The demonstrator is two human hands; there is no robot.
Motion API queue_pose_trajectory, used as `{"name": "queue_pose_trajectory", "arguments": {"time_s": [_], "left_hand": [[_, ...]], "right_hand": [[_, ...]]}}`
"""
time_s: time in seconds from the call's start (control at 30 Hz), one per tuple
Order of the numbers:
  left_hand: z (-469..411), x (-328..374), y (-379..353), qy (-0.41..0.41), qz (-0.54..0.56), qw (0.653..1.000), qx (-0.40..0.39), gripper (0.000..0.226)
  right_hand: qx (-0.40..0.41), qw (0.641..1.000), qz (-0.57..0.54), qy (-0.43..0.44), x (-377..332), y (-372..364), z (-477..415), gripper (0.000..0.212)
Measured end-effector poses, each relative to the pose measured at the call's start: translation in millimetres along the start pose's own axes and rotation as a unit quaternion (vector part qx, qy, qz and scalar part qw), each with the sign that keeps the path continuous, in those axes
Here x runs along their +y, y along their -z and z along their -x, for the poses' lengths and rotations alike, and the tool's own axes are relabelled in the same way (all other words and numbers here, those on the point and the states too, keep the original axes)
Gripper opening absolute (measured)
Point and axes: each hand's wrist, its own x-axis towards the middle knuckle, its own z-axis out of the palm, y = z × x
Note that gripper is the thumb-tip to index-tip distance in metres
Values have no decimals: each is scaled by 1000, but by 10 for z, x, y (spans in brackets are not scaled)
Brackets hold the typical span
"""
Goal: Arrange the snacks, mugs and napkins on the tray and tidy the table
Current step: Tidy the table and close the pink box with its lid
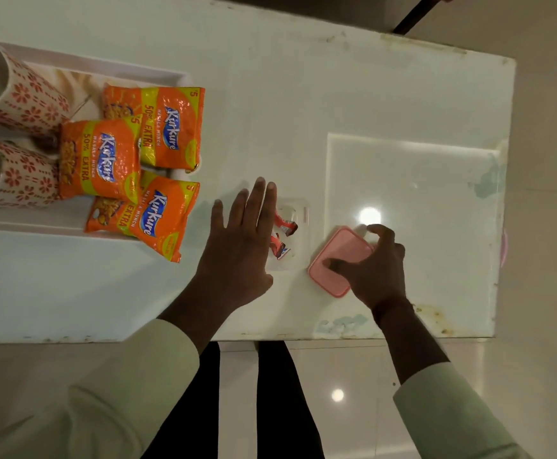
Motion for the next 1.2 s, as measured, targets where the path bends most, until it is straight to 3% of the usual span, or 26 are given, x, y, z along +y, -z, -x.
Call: {"name": "queue_pose_trajectory", "arguments": {"time_s": [0.13, 0.2, 0.33, 0.43, 0.53, 0.6, 0.67, 0.77, 0.93, 1.07, 1.2], "left_hand": [[-26, 55, -33, 48, -26, 998, 15, 143], [-33, 60, -27, 60, -35, 998, 1, 149], [-40, 28, -8, 25, 11, 1000, -14, 156], [67, 8, 26, 43, 170, 985, 8, 150], [215, 2, 42, 138, 392, 909, 36, 120], [268, -28, 26, 182, 444, 876, 43, 82], [283, -46, 4, 199, 448, 870, 49, 50], [256, 4, -9, 201, 434, 876, 68, 31], [162, 84, 0, 209, 435, 869, 104, 24], [140, 145, 17, 174, 381, 897, 142, 20], [163, 156, 19, 152, 345, 916, 139, 20]], "right_hand": [[3, 999, -19, 49, -152, 117, 0, 27], [50, 995, -39, 78, -264, 196, 69, 11], [169, 955, -57, 238, -520, 265, 323, 17], [183, 917, -45, 351, -575, 164, 433, 14], [172, 890, -21, 422, -541, -12, 444, 9], [153, 884, -6, 442, -493, -136, 443, 7], [129, 884, 1, 450, -411, -237, 442, 10], [98, 885, -3, 455, -311, -317, 466, 10], [55, 917, -41, 393, -275, -377, 477, 16], [59, 931, -112, 343, -318, -363, 439, 38], [62, 925, -107, 360, -294, -391, 411, 29]]}}
